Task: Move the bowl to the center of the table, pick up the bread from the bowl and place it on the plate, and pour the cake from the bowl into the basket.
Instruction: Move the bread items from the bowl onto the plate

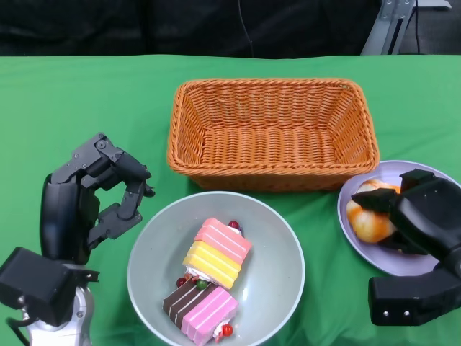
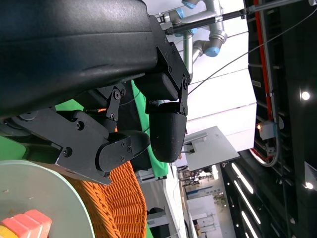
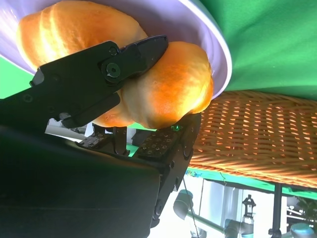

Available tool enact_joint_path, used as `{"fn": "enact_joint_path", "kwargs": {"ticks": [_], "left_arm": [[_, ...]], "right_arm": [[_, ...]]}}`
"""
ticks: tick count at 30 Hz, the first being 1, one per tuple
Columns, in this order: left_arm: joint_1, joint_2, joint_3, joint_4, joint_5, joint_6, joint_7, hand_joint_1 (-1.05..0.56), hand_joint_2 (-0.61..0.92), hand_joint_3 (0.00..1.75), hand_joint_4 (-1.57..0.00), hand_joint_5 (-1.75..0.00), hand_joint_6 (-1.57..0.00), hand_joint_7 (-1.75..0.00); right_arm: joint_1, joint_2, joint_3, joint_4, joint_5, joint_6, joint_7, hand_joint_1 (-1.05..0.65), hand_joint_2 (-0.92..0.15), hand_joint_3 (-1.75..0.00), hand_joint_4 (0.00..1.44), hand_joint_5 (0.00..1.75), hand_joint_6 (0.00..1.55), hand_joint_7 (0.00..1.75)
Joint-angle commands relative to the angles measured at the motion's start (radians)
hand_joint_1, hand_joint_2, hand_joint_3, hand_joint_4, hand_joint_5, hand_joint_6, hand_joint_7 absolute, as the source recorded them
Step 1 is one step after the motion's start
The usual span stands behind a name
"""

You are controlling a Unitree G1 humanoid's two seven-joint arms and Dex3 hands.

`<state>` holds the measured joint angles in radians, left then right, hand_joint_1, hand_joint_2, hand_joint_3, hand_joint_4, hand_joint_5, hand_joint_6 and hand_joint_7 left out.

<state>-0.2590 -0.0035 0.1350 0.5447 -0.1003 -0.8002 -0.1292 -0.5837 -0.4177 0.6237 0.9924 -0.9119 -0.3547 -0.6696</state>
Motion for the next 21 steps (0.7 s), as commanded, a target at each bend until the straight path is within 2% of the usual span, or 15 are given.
{"fn": "enact_joint_path", "kwargs": {"ticks": [1,6,7,8,9,12,13,17,21], "left_arm": [[0.008,0.011,0.003,-0.010,0.007,-0.002,0.014,-0.04,0.73,0.85,-0.77,-1.57,-0.73,-1.42],[0.007,0.011,0.004,-0.004,0.014,-0.009,0.015,-0.05,0.72,0.85,-0.77,-1.56,-0.72,-1.43],[0.007,0.012,0.004,-0.003,0.015,-0.009,0.015,-0.05,0.72,0.86,-0.77,-1.56,-0.72,-1.43],[0.008,0.012,0.004,-0.003,0.016,-0.009,0.015,-0.05,0.72,0.86,-0.77,-1.56,-0.72,-1.43],[0.008,0.012,0.004,-0.004,0.017,-0.008,0.015,-0.05,0.72,0.86,-0.77,-1.56,-0.72,-1.43],[0.012,0.011,0.003,-0.012,0.014,0.001,0.015,-0.05,0.72,0.85,-0.77,-1.56,-0.72,-1.43],[0.012,0.011,0.003,-0.012,0.010,0.002,0.012,-0.05,0.72,0.85,-0.77,-1.56,-0.72,-1.43],[0.009,0.011,0.004,-0.006,0.007,-0.002,0.010,-0.05,0.73,0.83,-0.77,-1.56,-0.73,-1.42],[0.007,0.012,0.003,-0.001,0.007,-0.006,0.008,-0.05,0.74,0.81,-0.78,-1.57,-0.73,-1.42]], "right_arm": [[0.030,-0.003,0.025,0.038,-0.013,0.026,0.045,-0.31,-0.87,0.00,0.79,1.10,1.18,0.01],[0.025,-0.005,0.050,0.035,-0.031,0.072,0.046,-0.34,-0.90,0.00,0.72,1.11,1.13,0.00],[0.025,-0.006,0.057,0.029,-0.041,0.089,0.043,-0.34,-0.90,0.00,0.72,1.04,1.10,0.00],[0.027,-0.007,0.063,0.021,-0.051,0.108,0.042,-0.35,-0.89,0.00,0.72,0.84,1.01,0.00],[0.030,-0.009,0.067,0.009,-0.061,0.131,0.044,-0.36,-0.89,0.00,0.73,0.75,0.98,0.00],[0.045,-0.009,0.070,-0.036,-0.067,0.193,0.072,-0.41,-0.90,0.00,0.79,0.29,0.83,0.00],[0.050,-0.011,0.069,-0.053,-0.067,0.205,0.080,-0.41,-0.91,0.00,0.78,0.19,0.78,0.00],[0.069,-0.024,0.077,-0.125,-0.095,0.267,0.101,-0.46,-0.92,-0.04,0.69,0.06,0.61,0.00],[0.082,-0.033,0.074,-0.162,-0.099,0.280,0.101,-0.50,-0.92,-0.03,0.66,0.04,0.58,0.00]]}}
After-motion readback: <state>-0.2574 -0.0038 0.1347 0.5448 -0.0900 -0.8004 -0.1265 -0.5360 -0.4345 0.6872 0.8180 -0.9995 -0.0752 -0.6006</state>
